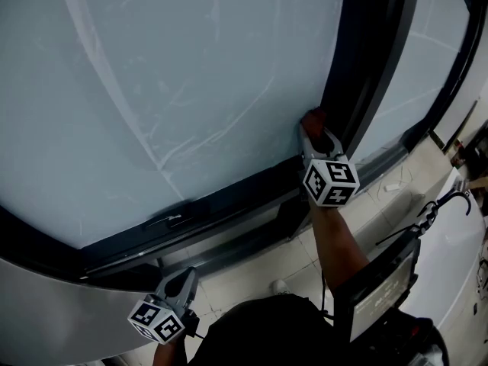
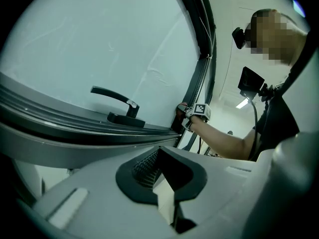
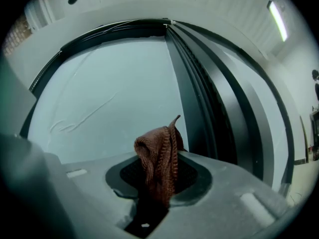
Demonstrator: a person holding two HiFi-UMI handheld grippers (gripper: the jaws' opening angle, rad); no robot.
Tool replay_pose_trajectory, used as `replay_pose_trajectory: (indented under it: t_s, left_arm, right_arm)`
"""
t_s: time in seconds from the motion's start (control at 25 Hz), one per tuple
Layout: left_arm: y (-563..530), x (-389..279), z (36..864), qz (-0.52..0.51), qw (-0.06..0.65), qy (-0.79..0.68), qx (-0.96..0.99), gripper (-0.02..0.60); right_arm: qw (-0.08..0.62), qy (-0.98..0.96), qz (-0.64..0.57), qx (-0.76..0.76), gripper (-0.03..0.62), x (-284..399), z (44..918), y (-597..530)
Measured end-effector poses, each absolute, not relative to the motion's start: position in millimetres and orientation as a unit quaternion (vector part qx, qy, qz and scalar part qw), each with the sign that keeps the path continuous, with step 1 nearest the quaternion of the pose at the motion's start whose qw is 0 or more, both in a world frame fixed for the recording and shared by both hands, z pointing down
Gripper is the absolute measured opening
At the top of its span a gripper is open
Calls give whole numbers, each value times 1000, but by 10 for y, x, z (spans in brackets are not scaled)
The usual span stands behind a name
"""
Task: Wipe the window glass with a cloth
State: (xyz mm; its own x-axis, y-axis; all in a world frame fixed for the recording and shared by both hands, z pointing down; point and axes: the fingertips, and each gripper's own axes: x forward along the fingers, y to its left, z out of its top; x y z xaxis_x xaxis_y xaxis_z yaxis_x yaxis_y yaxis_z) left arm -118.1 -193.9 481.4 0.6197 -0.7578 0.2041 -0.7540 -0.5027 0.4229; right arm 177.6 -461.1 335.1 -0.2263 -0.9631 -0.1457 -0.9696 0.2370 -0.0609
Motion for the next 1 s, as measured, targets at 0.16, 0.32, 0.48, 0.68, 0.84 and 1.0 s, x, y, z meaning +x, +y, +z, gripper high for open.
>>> replay_pose_trajectory:
  t_s: [0.16,0.32,0.48,0.68,0.84,1.0]
  left_arm:
    - [-1908,-1192,4830,-4,244,-442,863,15]
    - [-1872,-1215,4857,-4,249,-447,859,15]
    - [-1850,-1220,4839,-5,247,-444,861,15]
    - [-1824,-1291,4817,-6,242,-444,862,15]
    - [-1776,-1381,4831,-8,244,-448,860,15]
    - [-1710,-1452,4857,-9,248,-451,858,15]
  right_arm:
    - [74,781,27,-620,86,1795,3351,-4678]
    - [72,784,28,-616,86,1697,3370,-4652]
    - [74,796,27,-600,86,1467,3353,-4561]
    - [81,813,27,-576,86,1118,3332,-4425]
    - [87,826,27,-557,86,846,3300,-4324]
    - [86,842,34,-532,86,526,3267,-4191]
